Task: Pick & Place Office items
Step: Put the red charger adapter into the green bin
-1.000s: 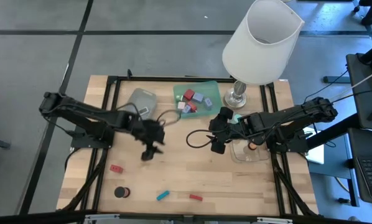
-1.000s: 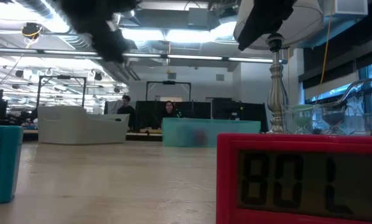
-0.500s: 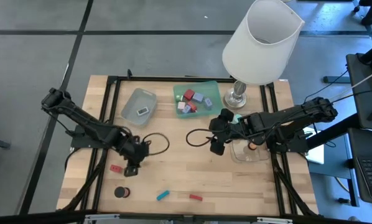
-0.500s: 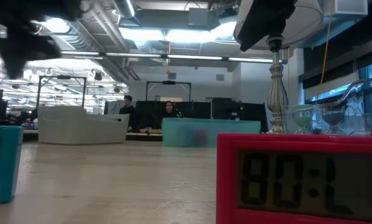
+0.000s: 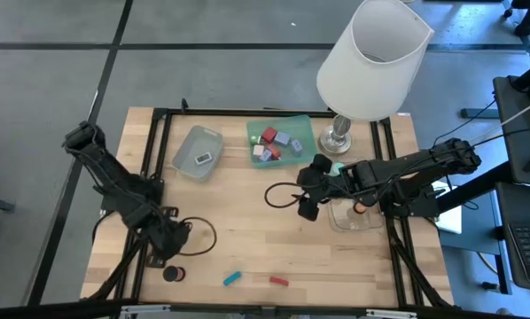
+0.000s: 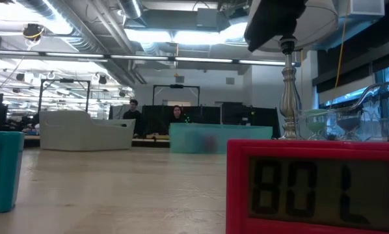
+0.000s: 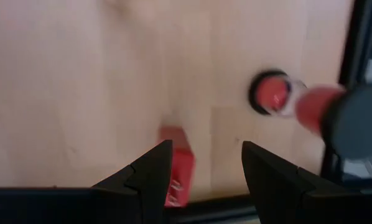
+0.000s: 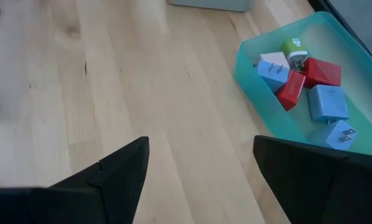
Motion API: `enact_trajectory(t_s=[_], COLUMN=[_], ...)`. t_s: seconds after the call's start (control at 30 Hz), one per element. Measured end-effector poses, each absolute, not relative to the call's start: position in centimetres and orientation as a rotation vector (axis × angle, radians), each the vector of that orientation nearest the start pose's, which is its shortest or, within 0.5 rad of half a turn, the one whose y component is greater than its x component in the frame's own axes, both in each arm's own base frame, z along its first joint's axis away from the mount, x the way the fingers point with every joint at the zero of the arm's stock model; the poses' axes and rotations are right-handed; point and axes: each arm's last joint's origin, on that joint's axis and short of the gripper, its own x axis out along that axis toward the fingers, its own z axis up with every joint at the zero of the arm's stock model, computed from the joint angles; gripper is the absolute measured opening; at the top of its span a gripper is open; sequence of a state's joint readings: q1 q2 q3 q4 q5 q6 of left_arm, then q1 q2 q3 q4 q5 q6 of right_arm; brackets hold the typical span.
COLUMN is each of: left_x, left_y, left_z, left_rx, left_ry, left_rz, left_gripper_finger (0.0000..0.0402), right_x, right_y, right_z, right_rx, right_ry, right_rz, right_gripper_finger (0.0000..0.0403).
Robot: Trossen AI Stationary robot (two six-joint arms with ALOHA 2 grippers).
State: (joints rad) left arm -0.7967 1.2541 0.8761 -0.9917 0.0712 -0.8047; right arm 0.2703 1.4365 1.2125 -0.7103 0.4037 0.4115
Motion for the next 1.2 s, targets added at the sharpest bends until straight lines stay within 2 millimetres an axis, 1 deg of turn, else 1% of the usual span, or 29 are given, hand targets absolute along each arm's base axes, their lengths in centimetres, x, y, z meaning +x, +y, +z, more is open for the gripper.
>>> enact_trajectory(t_s=[0.1, 0.23, 0.37, 0.47, 0.73, 0.97, 1.2], left_x=[13.6, 12.8, 12.4, 12.1, 12.1, 12.0, 12.1], left_y=[-15.6, -16.3, -16.6, -16.8, -16.9, -17.1, -17.7], left_z=[22.5, 22.5, 22.5, 22.3, 21.8, 20.6, 19.5], left_rx=[-0.153, -0.111, -0.05, -0.02, 0.02, 0.083, 0.172], left_ry=[1.487, 1.484, 1.431, 1.423, 1.431, 1.536, 1.566], left_rz=[-0.157, -0.19, -0.177, -0.179, -0.135, -0.089, -0.101], left_gripper_finger=[0.0189, 0.0189, 0.0189, 0.0189, 0.0189, 0.0189, 0.0189], right_x=[28.6, 28.7, 28.7, 28.7, 28.7, 28.7, 28.7], right_y=[6.7, 6.6, 6.6, 6.6, 6.6, 6.5, 6.5], right_z=[29.4, 29.5, 29.5, 29.5, 29.5, 29.6, 29.5], right_rx=[0.067, 0.056, 0.051, 0.049, 0.046, 0.036, 0.036], right_ry=[0.822, 0.804, 0.794, 0.791, 0.791, 0.783, 0.784], right_rz=[-0.316, -0.337, -0.35, -0.354, -0.355, -0.376, -0.376], right_gripper_finger=[0.0291, 0.0291, 0.0291, 0.0291, 0.0291, 0.0291, 0.0291])
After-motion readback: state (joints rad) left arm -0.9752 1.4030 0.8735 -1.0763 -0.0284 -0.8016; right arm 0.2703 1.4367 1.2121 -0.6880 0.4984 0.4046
